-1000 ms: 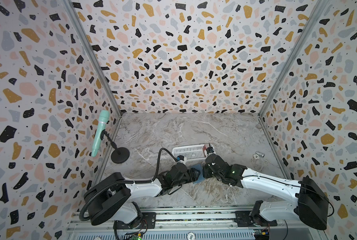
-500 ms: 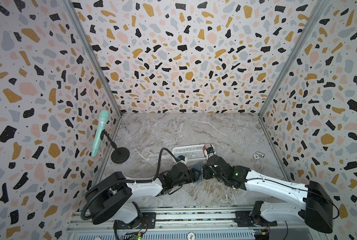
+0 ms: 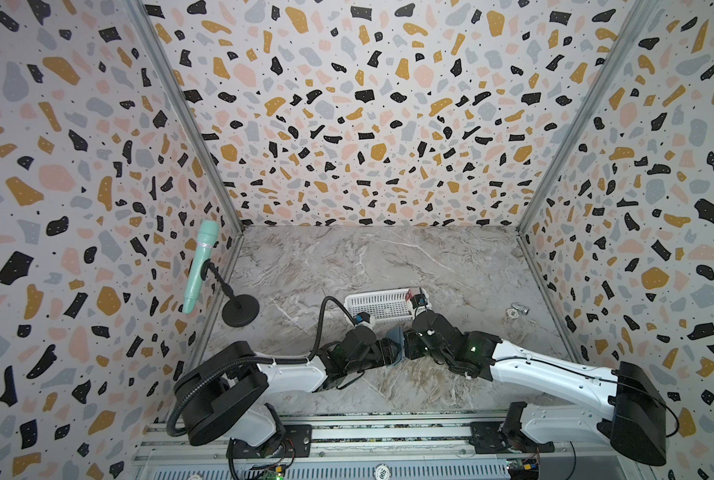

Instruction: Put the credit cards into the card holder

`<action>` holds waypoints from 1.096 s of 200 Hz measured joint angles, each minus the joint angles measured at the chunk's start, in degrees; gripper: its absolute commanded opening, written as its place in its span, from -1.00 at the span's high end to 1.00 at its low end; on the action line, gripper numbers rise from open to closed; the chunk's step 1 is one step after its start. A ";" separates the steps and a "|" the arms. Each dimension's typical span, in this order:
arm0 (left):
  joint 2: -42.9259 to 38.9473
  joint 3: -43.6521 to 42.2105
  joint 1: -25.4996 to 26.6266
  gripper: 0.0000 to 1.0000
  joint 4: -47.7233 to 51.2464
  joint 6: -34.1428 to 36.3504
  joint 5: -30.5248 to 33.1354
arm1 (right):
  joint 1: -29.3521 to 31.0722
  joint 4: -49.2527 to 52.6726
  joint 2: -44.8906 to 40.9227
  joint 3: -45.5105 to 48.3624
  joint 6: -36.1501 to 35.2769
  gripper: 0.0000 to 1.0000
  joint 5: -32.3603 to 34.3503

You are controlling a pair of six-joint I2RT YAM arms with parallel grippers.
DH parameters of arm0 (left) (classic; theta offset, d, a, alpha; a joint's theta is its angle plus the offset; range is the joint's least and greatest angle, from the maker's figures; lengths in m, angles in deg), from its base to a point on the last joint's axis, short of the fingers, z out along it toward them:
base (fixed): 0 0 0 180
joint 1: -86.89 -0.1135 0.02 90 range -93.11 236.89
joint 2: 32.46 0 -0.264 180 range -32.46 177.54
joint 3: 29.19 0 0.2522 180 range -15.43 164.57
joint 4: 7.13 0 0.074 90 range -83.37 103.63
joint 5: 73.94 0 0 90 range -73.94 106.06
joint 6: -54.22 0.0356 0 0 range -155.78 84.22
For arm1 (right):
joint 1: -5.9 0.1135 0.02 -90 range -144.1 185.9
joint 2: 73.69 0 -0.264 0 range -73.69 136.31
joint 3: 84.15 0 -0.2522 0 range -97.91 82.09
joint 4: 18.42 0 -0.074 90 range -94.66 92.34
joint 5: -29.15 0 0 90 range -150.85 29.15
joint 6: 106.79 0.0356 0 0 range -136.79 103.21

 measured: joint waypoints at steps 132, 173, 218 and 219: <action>-2.84 1.22 0.11 -0.24 6.58 1.49 4.50 | 0.20 1.79 0.24 0.00 -0.26 0.94 2.51; -3.17 2.40 0.09 -0.19 9.77 1.90 6.47 | 0.20 1.95 0.24 0.00 -0.42 0.94 2.54; -4.66 2.89 -0.02 0.01 12.26 2.75 8.24 | 0.20 1.92 0.35 0.09 -0.83 0.94 2.51; -4.68 2.89 -0.02 0.02 12.28 2.73 8.26 | 0.20 1.92 0.35 0.11 -0.85 0.94 2.51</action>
